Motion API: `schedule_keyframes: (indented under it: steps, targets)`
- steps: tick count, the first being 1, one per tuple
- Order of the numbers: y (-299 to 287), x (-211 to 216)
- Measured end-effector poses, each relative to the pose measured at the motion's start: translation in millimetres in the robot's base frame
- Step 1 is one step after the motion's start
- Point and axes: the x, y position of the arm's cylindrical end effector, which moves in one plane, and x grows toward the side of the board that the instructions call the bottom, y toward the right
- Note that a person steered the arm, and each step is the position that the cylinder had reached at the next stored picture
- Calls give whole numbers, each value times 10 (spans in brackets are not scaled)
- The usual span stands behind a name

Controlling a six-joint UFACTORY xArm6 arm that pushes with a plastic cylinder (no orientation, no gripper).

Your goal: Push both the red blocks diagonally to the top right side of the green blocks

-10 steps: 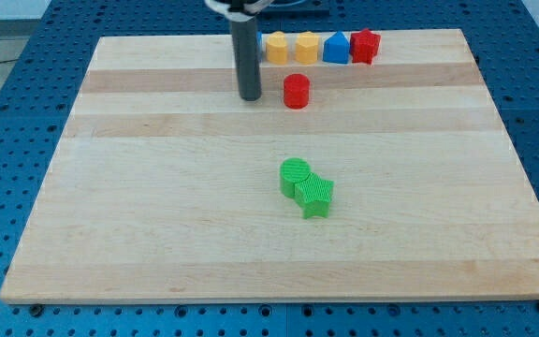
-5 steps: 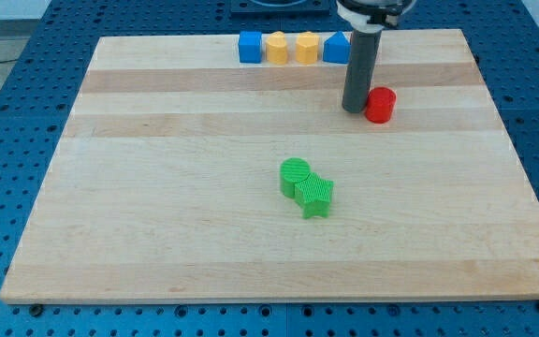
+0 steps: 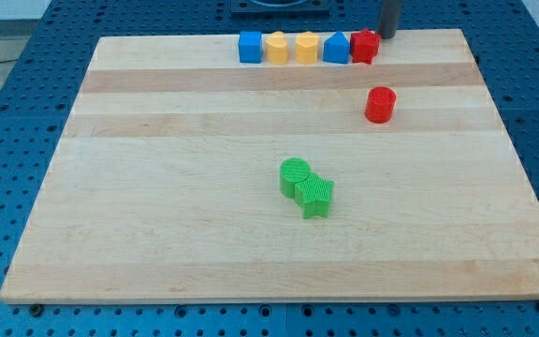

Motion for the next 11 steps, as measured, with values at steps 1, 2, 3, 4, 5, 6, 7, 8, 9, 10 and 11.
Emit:
schedule_keyframes:
  steps: [1,2,3,4,5,6,7,8,9,10,11]
  targets:
    - [-220,231]
    - [-293,364]
    - [-503,390]
    - [-750,332]
    - [-798,534]
    - [-798,826]
    - [-781,1101]
    - [-770,1120]
    - [-915,1121]
    - [-967,1219]
    - [-827,1385]
